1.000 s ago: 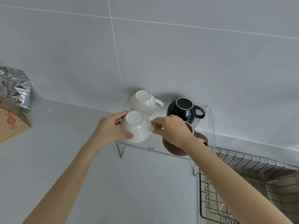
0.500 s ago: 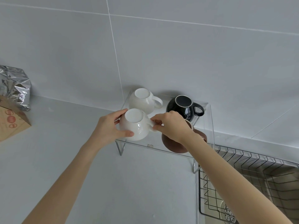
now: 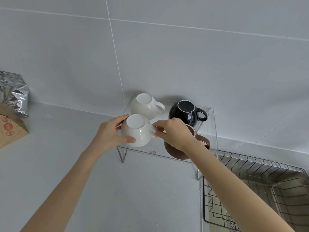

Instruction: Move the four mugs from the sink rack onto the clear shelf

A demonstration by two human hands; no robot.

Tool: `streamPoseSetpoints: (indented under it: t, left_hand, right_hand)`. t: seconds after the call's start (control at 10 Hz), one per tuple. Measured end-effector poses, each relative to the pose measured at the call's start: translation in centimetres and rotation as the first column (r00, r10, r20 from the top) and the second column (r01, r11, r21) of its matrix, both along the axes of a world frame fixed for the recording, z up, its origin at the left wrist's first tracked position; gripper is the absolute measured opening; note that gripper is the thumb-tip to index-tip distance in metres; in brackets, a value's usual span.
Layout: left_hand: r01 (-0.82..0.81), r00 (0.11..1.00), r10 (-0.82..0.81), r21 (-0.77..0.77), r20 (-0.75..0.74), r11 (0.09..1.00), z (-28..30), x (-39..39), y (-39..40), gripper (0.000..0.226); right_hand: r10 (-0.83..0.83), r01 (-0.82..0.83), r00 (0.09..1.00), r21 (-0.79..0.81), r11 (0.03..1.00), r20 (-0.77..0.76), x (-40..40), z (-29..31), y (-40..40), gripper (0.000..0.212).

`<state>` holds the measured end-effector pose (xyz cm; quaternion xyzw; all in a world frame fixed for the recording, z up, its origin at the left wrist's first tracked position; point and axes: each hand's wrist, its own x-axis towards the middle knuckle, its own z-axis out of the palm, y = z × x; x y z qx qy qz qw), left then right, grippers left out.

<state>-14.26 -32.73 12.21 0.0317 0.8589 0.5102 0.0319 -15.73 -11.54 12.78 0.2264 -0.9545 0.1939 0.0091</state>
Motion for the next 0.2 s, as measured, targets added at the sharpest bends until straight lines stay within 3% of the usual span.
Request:
streamPoseSetpoints:
  t: [0.1,0.2]
  left_hand:
    - [-0.001,1.000,0.002,-0.078,0.015,0.997,0.4,0.0,0.2,0.087]
    - [-0.012,1.000,0.011,-0.175,-0.004,0.984,1.3,0.3,1.0,0.099]
  right_hand:
    - [0.004,-0.005,0.999,0.031,1.000,0.035,0.6,0.9,0.1,0.024]
    - [0.037,-0.039,0.998,-0.048,0.998,-0.057,1.9,1.4,0.9,0.037]
